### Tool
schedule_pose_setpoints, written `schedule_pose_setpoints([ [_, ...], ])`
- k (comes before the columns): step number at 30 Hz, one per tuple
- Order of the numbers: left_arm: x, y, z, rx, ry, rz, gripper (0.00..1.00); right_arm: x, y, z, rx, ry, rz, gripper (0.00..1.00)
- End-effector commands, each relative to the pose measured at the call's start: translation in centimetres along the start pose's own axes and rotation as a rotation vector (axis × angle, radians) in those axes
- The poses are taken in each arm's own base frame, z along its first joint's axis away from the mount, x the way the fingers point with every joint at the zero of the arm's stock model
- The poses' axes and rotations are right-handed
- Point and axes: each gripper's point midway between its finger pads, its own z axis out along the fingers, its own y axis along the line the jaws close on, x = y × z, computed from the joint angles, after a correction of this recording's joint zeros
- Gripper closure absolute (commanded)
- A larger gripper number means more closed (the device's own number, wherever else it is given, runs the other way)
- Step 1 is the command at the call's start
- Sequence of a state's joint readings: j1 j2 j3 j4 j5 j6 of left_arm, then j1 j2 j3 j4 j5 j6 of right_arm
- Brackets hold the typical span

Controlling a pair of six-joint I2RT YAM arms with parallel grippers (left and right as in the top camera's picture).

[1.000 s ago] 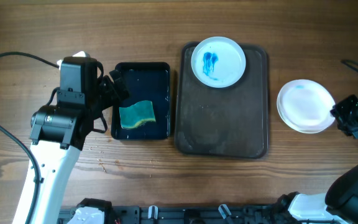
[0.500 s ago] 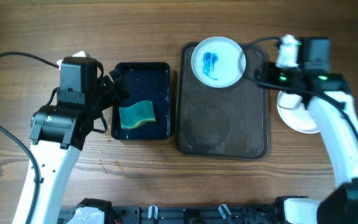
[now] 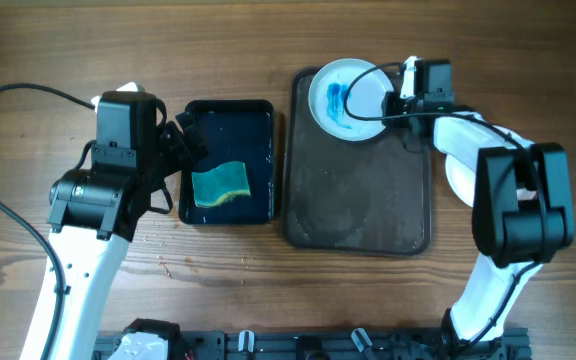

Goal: Clean dirty plates on tray and stack at the side
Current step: 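Drag the last dirty plate toward the front of the brown tray with right gripper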

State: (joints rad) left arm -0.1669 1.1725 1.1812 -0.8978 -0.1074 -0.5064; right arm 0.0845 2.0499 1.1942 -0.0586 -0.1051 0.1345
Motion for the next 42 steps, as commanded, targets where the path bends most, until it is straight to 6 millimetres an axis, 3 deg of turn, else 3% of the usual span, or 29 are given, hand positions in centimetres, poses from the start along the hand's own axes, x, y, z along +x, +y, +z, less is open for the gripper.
schedule_pose_setpoints([
  [1, -0.6, 0.1, -0.3, -0.003, -0.020, -0.002, 0.00, 0.6, 0.7, 0.6, -0.040, 0.033, 0.034, 0.96],
  [2, -0.6, 0.1, -0.3, -0.003, -0.020, -0.002, 0.00, 0.4, 0.7, 0.1, -0.040, 0.035, 0.037, 0.96],
  [5, -0.6, 0.1, -0.3, -0.003, -0.020, -0.002, 0.00, -1.1, 1.2, -4.1, -0.042, 0.029, 0.059, 0.96],
  [9, -0.6, 0.1, -0.3, -0.003, -0.020, -0.002, 0.00, -2.6, 2.2, -11.6, -0.044, 0.011, 0.057, 0.96],
  [12, -0.6, 0.1, -0.3, -0.003, -0.020, -0.002, 0.00, -1.5, 2.7, -17.1, -0.038, 0.045, 0.116, 0.96],
  [15, -0.6, 0.1, -0.3, -0.003, -0.020, -0.002, 0.00, 1.4, 2.7, -19.9, -0.019, 0.136, 0.194, 0.96],
  [18, -0.6, 0.1, -0.3, -0.003, -0.020, -0.002, 0.00, 6.2, 2.8, -19.5, 0.008, 0.265, 0.222, 0.96],
  [19, -0.6, 0.1, -0.3, -0.003, -0.020, -0.002, 0.00, 7.4, 2.7, -18.8, 0.015, 0.285, 0.228, 0.96],
  [20, -0.6, 0.1, -0.3, -0.003, -0.020, -0.003, 0.00, 9.8, 2.3, -17.0, 0.039, 0.306, 0.262, 0.96],
  [24, -0.5, -0.1, -0.3, 0.007, -0.013, -0.003, 0.00, 14.0, 1.6, -13.0, 0.006, 0.274, 0.242, 0.96],
  [26, 1.5, -1.0, -0.4, 0.071, 0.088, 0.001, 0.00, 15.0, 1.5, -12.4, -0.016, 0.262, 0.165, 0.96],
  [29, 2.8, -2.3, -0.4, 0.147, 0.160, -0.002, 0.00, 15.0, 1.4, -12.2, -0.024, 0.247, 0.065, 0.93],
  [31, 3.2, -2.1, 0.3, 0.128, 0.187, 0.002, 0.00, 14.0, 1.6, -12.4, -0.032, 0.226, 0.030, 0.62],
  [32, 3.5, -2.0, 0.6, 0.118, 0.204, 0.002, 0.00, 13.4, 1.7, -12.6, -0.035, 0.218, 0.018, 0.60],
  [35, 5.3, -1.7, 2.5, 0.080, 0.286, 0.068, 0.03, 11.8, 2.0, -14.0, -0.039, 0.194, 0.014, 0.62],
  [37, 7.2, -1.3, 4.9, 0.043, 0.361, 0.127, 0.05, 11.0, 2.4, -15.3, -0.048, 0.185, 0.018, 0.65],
  [42, 11.2, -0.7, 10.9, -0.031, 0.496, 0.233, 0.20, 11.4, 3.5, -17.7, -0.099, 0.196, 0.032, 0.67],
])
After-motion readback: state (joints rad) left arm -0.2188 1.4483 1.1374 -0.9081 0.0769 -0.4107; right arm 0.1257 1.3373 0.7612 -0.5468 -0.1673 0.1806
